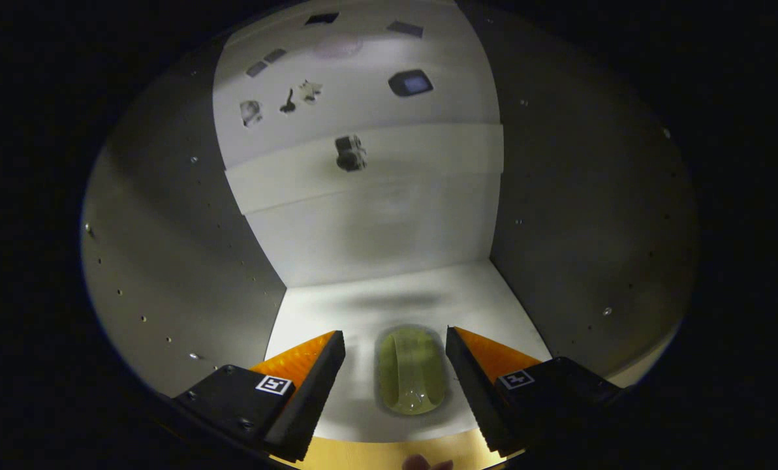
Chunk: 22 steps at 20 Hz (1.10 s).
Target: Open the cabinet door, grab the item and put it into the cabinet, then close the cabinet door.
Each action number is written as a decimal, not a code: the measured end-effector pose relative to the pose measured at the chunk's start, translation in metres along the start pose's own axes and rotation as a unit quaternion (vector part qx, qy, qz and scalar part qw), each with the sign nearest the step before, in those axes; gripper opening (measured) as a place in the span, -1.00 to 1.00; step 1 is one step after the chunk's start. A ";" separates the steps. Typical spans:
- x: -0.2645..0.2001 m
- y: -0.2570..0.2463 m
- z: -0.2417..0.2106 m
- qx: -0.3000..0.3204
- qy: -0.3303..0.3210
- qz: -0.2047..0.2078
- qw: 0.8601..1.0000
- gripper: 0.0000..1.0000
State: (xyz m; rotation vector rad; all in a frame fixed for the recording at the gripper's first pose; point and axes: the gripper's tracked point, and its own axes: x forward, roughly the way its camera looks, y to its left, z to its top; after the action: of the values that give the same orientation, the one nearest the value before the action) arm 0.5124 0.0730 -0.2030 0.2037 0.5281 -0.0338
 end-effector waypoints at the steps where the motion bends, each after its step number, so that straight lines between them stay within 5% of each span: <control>1: -0.008 0.001 0.006 -0.009 -0.015 0.002 1.000 0.97; 8: -0.130 0.044 0.067 -0.048 -0.186 0.058 0.980 0.96; 13: -0.244 0.038 0.094 -0.064 -0.300 0.036 0.951 0.96; 22: -0.406 0.014 0.066 -0.061 -0.383 -0.003 0.922 0.96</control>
State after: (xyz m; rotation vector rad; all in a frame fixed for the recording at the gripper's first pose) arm 0.1957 0.0652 0.0597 0.0530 -0.2531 -0.0822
